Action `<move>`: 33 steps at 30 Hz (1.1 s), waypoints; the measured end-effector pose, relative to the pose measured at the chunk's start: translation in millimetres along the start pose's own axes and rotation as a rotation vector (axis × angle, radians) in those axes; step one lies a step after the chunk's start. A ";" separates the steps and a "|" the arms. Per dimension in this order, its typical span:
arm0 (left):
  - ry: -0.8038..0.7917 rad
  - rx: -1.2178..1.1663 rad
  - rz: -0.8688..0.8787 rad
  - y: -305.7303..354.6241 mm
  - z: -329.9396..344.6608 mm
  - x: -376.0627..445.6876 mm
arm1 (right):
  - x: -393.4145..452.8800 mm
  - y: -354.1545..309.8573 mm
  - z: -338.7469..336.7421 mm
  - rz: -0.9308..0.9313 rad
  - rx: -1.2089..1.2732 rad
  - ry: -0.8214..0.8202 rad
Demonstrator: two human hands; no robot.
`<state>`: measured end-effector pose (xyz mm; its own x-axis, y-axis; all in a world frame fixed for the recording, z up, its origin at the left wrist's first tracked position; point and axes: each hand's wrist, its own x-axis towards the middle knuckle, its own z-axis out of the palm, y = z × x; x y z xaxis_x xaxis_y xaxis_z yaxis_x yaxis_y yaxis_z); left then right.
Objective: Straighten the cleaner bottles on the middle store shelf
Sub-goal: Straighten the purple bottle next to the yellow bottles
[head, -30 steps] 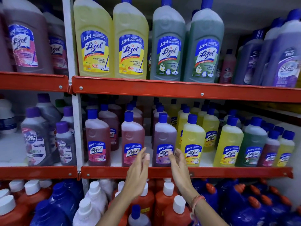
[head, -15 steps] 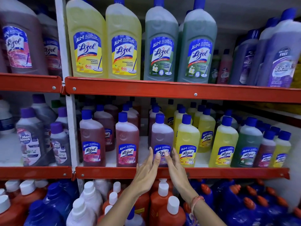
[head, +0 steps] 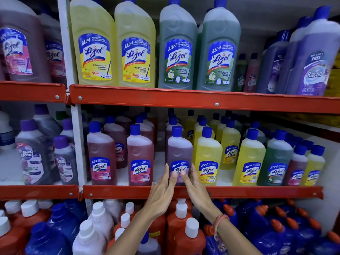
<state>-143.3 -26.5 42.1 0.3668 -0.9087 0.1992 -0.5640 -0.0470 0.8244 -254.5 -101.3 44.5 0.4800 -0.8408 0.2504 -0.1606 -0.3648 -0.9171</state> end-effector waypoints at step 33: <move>-0.054 -0.474 0.005 50.6 86.1 41.4 | 3.3 15.4 -91.6 0.065 0.024 0.189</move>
<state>-220.3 -102.2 46.4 0.3186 -0.9294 0.1862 -0.1614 0.1404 0.9768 -334.4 -146.3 59.6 0.2981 -0.9234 0.2417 -0.1644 -0.2991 -0.9400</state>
